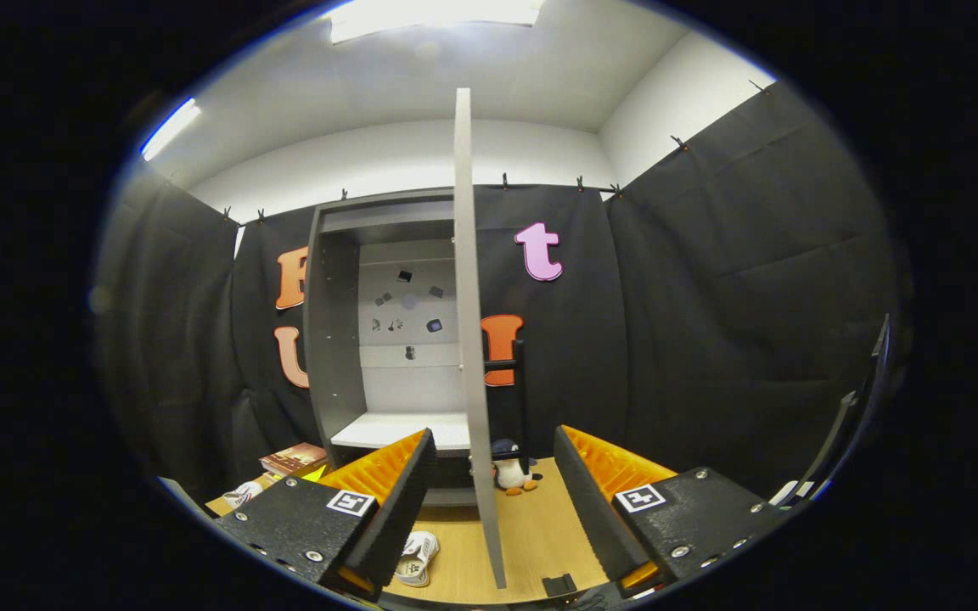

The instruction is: Open the shoe cabinet door, grab the shoes and put them into the shoe cabinet, then close the shoe cabinet door.

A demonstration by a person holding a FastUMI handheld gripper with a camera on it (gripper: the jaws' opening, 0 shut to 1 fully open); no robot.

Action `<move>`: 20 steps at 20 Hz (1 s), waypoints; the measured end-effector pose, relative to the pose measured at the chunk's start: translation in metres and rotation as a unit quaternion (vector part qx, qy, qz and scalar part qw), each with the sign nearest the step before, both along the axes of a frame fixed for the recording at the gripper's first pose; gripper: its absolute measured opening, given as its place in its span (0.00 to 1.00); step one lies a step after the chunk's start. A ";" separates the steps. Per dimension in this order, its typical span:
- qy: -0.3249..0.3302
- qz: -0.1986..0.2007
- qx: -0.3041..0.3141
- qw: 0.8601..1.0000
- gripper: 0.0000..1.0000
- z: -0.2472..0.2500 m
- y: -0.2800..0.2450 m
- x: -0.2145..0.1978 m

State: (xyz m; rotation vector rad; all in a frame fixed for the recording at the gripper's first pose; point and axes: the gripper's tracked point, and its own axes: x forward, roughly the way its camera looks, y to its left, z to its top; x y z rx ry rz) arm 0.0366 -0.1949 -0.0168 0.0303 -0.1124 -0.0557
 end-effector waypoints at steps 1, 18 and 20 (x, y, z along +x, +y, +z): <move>-0.003 0.004 0.003 1.000 0.89 0.001 0.008 -0.005; 0.013 0.067 -0.034 0.997 0.93 -0.032 0.159 0.001; 0.021 0.071 -0.029 0.997 0.93 -0.041 0.170 0.008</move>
